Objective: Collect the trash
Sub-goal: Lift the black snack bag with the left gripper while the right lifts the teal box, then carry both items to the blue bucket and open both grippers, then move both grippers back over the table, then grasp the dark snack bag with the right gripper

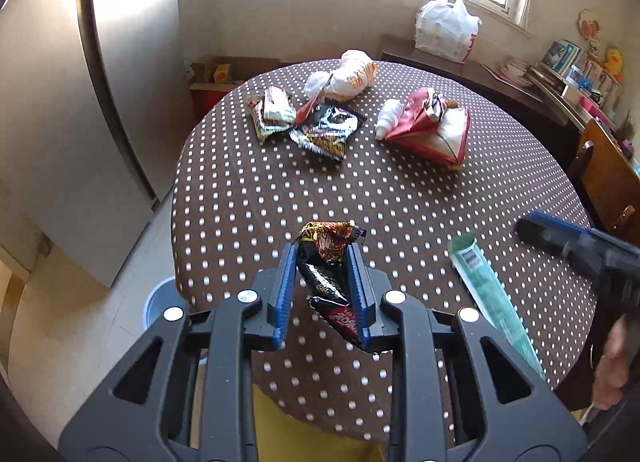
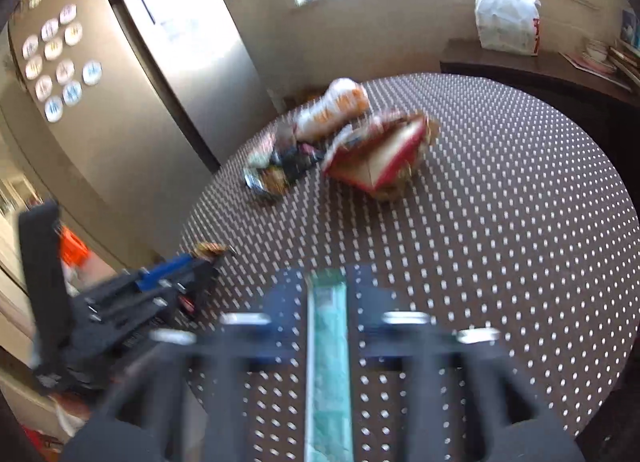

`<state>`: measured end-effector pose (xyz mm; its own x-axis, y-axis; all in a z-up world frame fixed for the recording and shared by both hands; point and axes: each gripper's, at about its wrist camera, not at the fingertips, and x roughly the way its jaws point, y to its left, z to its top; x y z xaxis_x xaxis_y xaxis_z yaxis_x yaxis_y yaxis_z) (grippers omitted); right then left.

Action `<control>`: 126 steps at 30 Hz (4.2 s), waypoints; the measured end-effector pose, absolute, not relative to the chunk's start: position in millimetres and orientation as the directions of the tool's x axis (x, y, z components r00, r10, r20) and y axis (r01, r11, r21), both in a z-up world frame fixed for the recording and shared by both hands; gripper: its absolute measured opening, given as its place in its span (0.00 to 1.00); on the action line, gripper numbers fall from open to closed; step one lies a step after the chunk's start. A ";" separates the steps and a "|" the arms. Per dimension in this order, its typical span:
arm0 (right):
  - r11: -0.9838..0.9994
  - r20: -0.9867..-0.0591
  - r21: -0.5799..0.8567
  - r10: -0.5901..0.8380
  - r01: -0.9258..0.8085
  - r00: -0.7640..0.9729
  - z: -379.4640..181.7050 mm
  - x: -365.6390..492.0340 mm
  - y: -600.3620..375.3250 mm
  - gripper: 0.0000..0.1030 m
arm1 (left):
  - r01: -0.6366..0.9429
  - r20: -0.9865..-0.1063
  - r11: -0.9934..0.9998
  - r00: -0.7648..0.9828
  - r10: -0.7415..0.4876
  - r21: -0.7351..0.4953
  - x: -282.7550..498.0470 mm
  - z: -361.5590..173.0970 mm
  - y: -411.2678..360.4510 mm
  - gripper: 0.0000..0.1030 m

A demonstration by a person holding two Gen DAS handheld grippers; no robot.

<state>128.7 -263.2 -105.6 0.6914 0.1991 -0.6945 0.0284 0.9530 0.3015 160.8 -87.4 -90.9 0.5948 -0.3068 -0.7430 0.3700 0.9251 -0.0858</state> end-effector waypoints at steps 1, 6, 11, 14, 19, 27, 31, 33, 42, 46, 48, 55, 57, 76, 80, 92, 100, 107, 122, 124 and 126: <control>0.962 -0.696 0.273 0.174 0.032 0.696 -110.2 125.2 -261.2 0.70 | 0.369 -0.744 0.925 0.593 -0.307 -0.088 159.0 -91.8 -86.9 0.25; 0.982 -0.757 0.188 0.139 0.009 0.638 -141.6 120.7 -240.7 0.69 | 0.361 -0.755 0.929 0.587 -0.293 -0.080 147.2 -98.4 -81.9 0.25; 0.994 -0.761 0.099 0.049 0.041 0.646 -142.3 117.6 -231.5 0.19 | 0.349 -0.752 0.932 0.589 -0.296 -0.094 141.4 -99.0 -73.1 0.25; 0.979 -0.758 0.194 0.111 0.059 0.642 -137.8 121.7 -243.9 0.13 | 0.341 -0.747 0.935 0.597 -0.292 -0.093 139.2 -97.5 -69.2 0.25; 0.978 -0.736 0.204 0.125 0.043 0.665 -121.3 131.2 -239.6 0.10 | 0.319 -0.735 0.942 0.613 -0.290 -0.105 137.6 -92.7 -57.1 0.25; 0.973 -0.702 0.224 0.201 -0.057 0.684 -99.1 151.4 -200.1 0.09 | 0.242 -0.704 0.962 0.662 -0.257 -0.124 135.6 -80.3 -19.6 0.25; 0.965 -0.690 0.227 0.255 -0.131 0.678 -91.1 167.5 -166.3 0.09 | 0.172 -0.695 0.977 0.688 -0.208 -0.123 135.3 -77.0 9.6 0.25; 0.956 -0.685 0.239 0.290 -0.169 0.669 -87.8 173.6 -150.0 0.09 | 0.133 -0.695 0.982 0.695 -0.187 -0.130 136.4 -77.0 26.2 0.25; 0.913 -0.705 0.261 0.401 -0.312 0.585 -92.4 203.5 -60.2 0.09 | -0.029 -0.723 0.991 0.687 -0.074 -0.130 146.7 -91.3 95.5 0.25; 0.905 -0.722 0.269 0.416 -0.331 0.553 -100.6 216.9 -32.0 0.09 | -0.075 -0.752 0.988 0.657 -0.055 -0.138 163.5 -107.1 119.7 0.25; 0.904 -0.730 0.268 0.416 -0.332 0.542 -104.2 226.2 -20.3 0.09 | -0.094 -0.769 0.986 0.637 -0.047 -0.138 175.9 -116.7 128.6 0.25; 0.916 -0.754 0.251 0.387 -0.312 0.531 -112.8 253.6 0.2 0.09 | -0.131 -0.751 0.990 0.658 0.047 -0.053 212.2 -133.2 145.1 0.66; 0.920 -0.764 0.246 0.377 -0.304 0.523 -116.9 258.9 4.0 0.09 | -0.126 -0.760 0.989 0.650 0.019 -0.083 215.4 -136.5 153.1 0.66; 0.946 -0.841 0.165 0.283 -0.280 0.461 -170.2 315.6 71.7 0.62 | -0.289 -0.771 0.954 0.624 0.128 -0.075 191.0 -143.4 217.3 0.66; 0.939 -0.842 0.174 0.298 -0.296 0.450 -165.9 311.0 68.9 0.63 | -0.303 -0.767 0.952 0.623 0.155 -0.053 191.5 -137.3 216.2 0.66; 0.952 -0.792 0.186 0.293 -0.245 0.536 -129.0 292.2 17.6 0.73 | -0.208 -0.706 0.976 0.700 0.105 -0.061 195.3 -100.6 177.6 0.69; 0.981 -0.767 0.171 0.194 -0.096 0.611 -112.9 290.9 -53.9 0.76 | -0.110 -0.682 0.991 0.731 0.027 -0.079 202.3 -85.9 129.0 0.73; 0.983 -0.781 0.167 0.087 0.072 0.619 -115.5 302.1 -129.3 0.76 | 0.000 -0.680 0.996 0.731 -0.061 -0.090 217.6 -80.5 81.7 0.77; 0.998 -0.816 0.040 0.002 0.053 0.578 -142.7 338.9 -172.7 0.46 | 0.117 -0.726 0.988 0.670 -0.152 -0.099 249.3 -88.0 20.0 0.80; 0.998 -0.805 0.055 0.019 0.043 0.593 -135.2 335.5 -177.8 0.25 | 0.130 -0.727 0.987 0.667 -0.160 -0.098 252.8 -86.7 12.4 0.81; 0.993 -0.806 0.116 0.076 0.030 0.587 -128.1 334.5 -188.4 0.24 | 0.142 -0.728 0.984 0.663 -0.175 -0.107 257.6 -85.4 7.0 0.82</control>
